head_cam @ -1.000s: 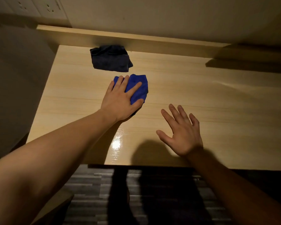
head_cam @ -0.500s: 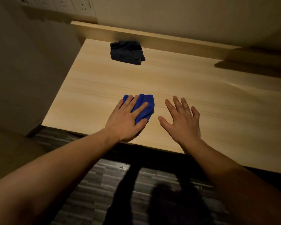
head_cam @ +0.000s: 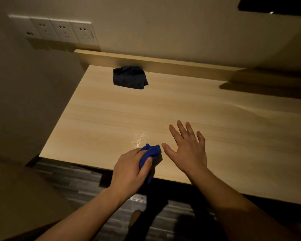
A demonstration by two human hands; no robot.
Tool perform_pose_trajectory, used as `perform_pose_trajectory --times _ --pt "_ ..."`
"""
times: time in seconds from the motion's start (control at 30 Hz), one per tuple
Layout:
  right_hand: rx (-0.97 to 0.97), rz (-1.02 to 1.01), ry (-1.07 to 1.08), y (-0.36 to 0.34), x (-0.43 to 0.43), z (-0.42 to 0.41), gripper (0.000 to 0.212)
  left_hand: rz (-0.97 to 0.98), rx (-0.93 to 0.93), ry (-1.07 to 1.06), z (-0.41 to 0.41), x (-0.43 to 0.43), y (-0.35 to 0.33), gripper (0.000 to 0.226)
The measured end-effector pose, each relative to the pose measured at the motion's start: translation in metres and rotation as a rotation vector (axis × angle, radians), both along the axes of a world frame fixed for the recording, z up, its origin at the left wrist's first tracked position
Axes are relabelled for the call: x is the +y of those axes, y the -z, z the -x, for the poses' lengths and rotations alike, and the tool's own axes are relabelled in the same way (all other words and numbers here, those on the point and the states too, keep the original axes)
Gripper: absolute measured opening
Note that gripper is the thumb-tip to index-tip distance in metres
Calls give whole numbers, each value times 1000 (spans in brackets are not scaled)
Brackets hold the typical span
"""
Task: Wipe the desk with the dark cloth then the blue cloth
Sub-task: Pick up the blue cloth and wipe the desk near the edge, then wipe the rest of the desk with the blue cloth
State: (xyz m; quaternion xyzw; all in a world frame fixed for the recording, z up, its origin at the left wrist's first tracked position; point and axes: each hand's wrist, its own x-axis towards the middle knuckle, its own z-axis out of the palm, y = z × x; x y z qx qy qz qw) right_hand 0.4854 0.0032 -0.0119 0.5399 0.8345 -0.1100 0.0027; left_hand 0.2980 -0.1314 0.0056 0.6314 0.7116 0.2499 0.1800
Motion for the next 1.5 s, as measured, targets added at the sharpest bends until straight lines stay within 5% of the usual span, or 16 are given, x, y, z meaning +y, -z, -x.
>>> perform_pose_trajectory --times 0.17,0.27,0.4,0.63,0.73,0.93,1.5 --pt "-5 26 -3 -1 3 0 78 -78 -125 -40 13 112 -44 51" --pt "10 53 2 -2 5 -1 78 -69 125 45 28 208 -54 64" --pt "-12 105 -1 -3 10 0 79 247 395 122 54 284 -43 92" --pt "26 113 -21 -33 58 29 58 320 372 -57 122 191 9 81" --pt "151 -39 -10 -46 124 74 47 330 388 -86 141 166 20 82" --pt "91 -53 -87 -22 236 144 53 288 410 -94 138 167 28 74" --pt "75 -67 -334 -6 245 162 57 362 458 -80 142 174 29 74"
